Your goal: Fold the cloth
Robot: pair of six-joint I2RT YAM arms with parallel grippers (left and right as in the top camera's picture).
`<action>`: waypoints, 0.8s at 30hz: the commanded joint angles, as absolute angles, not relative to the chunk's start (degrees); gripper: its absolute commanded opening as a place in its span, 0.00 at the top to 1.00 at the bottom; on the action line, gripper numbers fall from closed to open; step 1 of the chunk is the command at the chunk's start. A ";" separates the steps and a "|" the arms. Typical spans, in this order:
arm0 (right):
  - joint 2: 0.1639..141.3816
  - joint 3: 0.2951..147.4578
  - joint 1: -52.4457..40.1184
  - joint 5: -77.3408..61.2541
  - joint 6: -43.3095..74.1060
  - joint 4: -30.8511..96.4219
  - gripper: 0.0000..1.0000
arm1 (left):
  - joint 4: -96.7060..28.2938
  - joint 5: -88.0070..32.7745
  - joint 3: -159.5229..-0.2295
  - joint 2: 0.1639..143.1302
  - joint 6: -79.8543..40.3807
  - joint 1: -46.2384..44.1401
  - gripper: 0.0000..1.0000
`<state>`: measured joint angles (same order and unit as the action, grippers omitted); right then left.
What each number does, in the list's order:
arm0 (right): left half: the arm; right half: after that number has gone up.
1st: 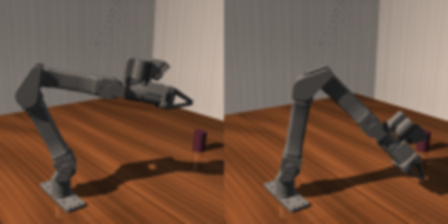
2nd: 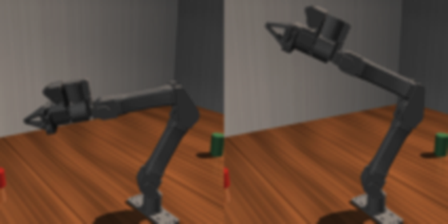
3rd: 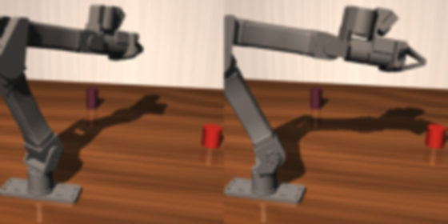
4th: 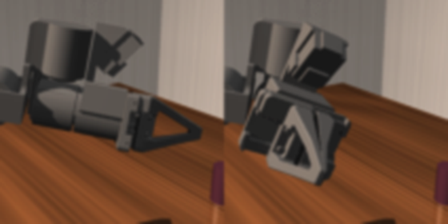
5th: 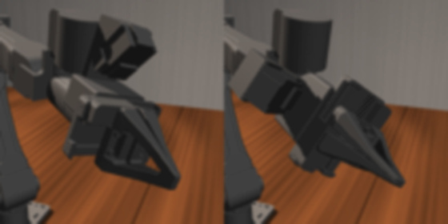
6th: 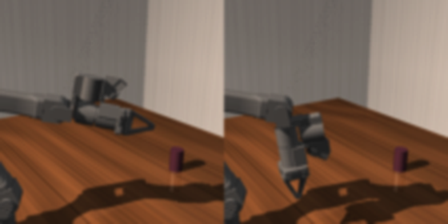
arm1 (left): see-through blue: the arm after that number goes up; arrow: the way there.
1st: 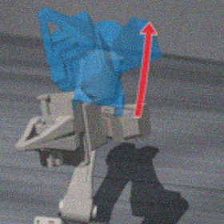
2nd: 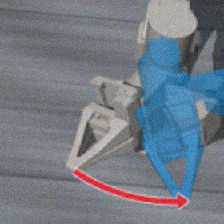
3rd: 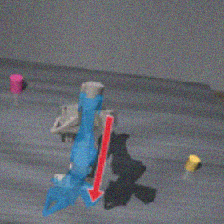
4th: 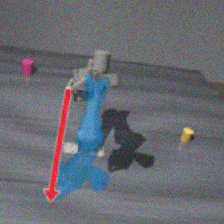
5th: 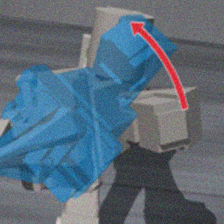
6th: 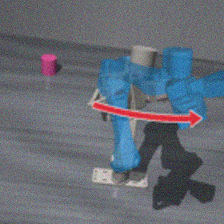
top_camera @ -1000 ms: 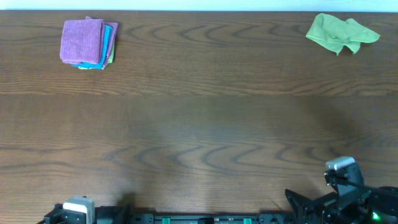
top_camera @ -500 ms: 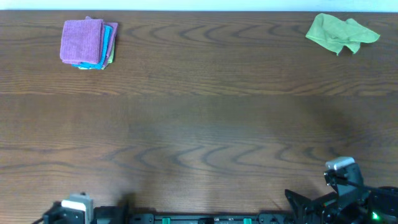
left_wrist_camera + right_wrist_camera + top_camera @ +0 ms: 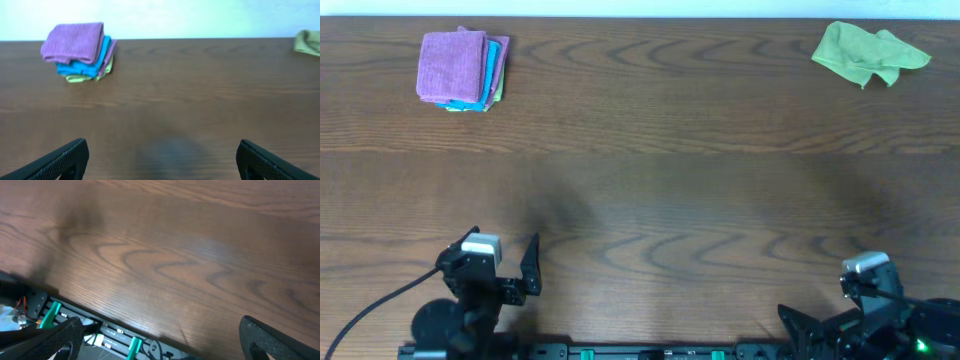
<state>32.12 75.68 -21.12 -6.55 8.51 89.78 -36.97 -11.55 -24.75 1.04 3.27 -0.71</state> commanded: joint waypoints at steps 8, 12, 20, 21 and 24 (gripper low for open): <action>31.88 75.68 -20.80 -6.20 8.25 89.78 0.01 | -33.78 -7.03 -15.68 0.21 3.88 -0.23 0.05; 31.88 75.68 -20.80 -6.20 8.27 89.78 0.01 | -32.67 -7.03 -12.88 0.21 3.88 -0.23 0.05; 31.88 75.68 -20.80 -6.20 8.27 89.78 0.01 | -30.37 -7.05 -8.29 0.21 3.66 -0.23 0.05; 31.88 75.68 -20.80 -6.22 8.25 89.78 0.01 | -30.35 -6.90 -8.29 0.21 3.70 -0.23 0.05; 31.88 75.68 -20.80 -6.20 8.27 89.78 0.01 | -30.39 -5.80 -8.29 0.21 3.86 -0.23 0.05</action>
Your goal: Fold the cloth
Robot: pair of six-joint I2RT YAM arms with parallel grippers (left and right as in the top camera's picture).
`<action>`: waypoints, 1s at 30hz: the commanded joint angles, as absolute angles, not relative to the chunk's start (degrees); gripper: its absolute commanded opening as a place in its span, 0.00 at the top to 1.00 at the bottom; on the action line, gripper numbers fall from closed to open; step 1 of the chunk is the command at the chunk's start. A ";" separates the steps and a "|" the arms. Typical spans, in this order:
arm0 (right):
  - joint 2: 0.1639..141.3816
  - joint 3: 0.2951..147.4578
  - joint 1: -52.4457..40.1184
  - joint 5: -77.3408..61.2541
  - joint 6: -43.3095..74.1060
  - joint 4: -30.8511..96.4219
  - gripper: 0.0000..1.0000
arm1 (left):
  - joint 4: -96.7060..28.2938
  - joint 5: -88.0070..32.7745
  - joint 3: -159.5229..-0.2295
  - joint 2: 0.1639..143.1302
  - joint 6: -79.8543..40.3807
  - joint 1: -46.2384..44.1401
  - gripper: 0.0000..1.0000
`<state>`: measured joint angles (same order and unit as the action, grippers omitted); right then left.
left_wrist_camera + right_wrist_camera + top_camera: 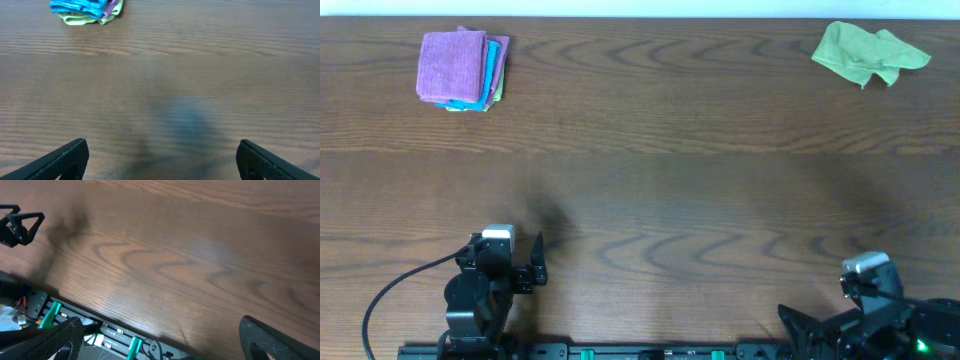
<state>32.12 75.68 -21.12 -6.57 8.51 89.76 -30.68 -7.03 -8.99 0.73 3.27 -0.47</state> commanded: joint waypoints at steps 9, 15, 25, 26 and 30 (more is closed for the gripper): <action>31.88 75.68 -20.80 -6.20 8.27 89.78 0.01 | -30.37 -5.80 -8.29 0.23 3.86 -0.23 0.05; 31.88 75.68 -20.80 -6.20 8.27 89.78 0.01 | -30.39 -5.80 -8.29 0.23 3.86 -0.25 0.05; 31.81 75.42 -20.95 -0.51 5.65 82.76 0.01 | -30.37 -5.80 -8.29 0.23 3.86 -0.23 0.05; 31.77 75.02 -21.02 0.25 5.34 78.17 0.01 | -30.39 -5.80 -8.29 0.23 3.86 -0.25 0.05; 28.93 67.79 -17.41 0.16 0.97 62.50 0.01 | -30.37 -5.80 -8.29 0.23 3.86 -0.23 0.05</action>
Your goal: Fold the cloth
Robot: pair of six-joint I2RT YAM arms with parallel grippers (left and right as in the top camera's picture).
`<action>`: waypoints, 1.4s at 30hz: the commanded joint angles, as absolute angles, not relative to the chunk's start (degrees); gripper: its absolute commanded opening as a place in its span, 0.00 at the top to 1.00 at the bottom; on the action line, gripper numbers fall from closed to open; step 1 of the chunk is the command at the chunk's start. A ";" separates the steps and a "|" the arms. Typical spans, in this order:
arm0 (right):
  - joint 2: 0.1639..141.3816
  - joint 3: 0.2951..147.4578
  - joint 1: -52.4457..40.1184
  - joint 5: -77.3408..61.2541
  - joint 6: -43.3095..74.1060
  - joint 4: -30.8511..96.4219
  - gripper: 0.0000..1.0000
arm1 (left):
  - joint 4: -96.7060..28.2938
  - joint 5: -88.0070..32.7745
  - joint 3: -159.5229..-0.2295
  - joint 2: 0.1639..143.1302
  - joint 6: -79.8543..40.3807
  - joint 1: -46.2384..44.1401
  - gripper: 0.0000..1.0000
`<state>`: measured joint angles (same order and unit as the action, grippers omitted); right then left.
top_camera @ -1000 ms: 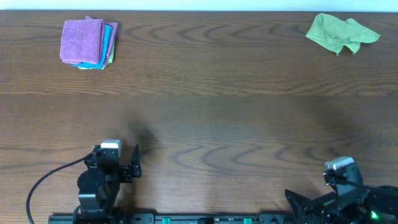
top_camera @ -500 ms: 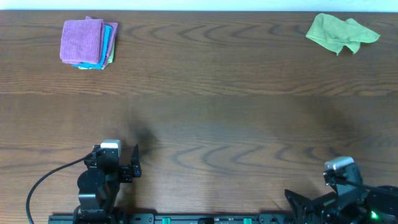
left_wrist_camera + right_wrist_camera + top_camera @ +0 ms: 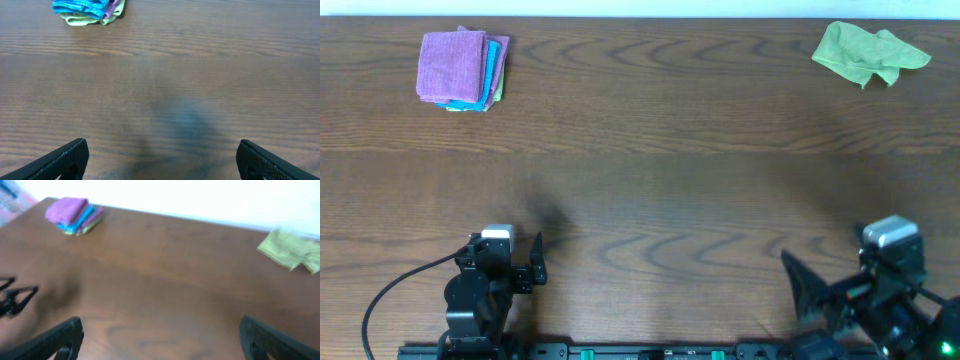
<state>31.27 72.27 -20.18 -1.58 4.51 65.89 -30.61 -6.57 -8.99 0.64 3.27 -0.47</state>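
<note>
The green cloth (image 3: pixel 870 52) lies crumpled at the table's far right corner, and shows blurred in the right wrist view (image 3: pixel 292 250). My left gripper (image 3: pixel 160 162) is open at the near left edge, its fingers over bare wood. My right gripper (image 3: pixel 162 340) is open at the near right (image 3: pixel 845 290) and faces across the table, far from the cloth. Neither gripper holds anything.
A stack of folded cloths (image 3: pixel 460 68), purple on top with blue and green below, sits at the far left corner; its lower edge shows in the left wrist view (image 3: pixel 90 10). The brown wooden table (image 3: pixel 650 190) stretches between the arms and the cloths.
My right gripper has risen from the front edge and tilted up; its view now takes in the far edge with both the green cloth and the stack. The left arm has not moved.
At first my left gripper was angled toward the folded stack and the right lay low at the front edge. Then the left had squared up and pointed down at the wood. Now the right has lifted and faces the far side. The cloth has stayed untouched.
</note>
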 commanded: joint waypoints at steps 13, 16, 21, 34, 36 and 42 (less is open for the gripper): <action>9.61 28.86 -7.90 -0.80 0.97 41.01 0.01 | -30.37 -5.80 -8.29 0.23 3.86 -0.23 0.05; 6.35 23.92 -7.90 -0.34 0.97 40.47 0.01 | -30.39 -5.80 -8.29 0.23 3.86 -0.23 0.05; 0.19 16.56 -7.90 -0.38 0.99 40.38 0.01 | -30.37 -5.80 -8.29 0.23 3.86 -0.23 0.05; 0.32 9.02 -7.94 -0.40 1.21 39.86 0.01 | -30.39 -5.80 -8.29 0.23 3.86 -0.23 0.04; 0.32 9.02 -7.94 -0.40 1.21 39.88 0.01 | -30.39 -5.80 -8.29 0.23 3.86 -0.23 0.05; 0.32 9.02 -7.94 -0.40 1.21 39.88 0.01 | -30.37 -5.80 -8.29 0.23 3.86 -0.23 0.05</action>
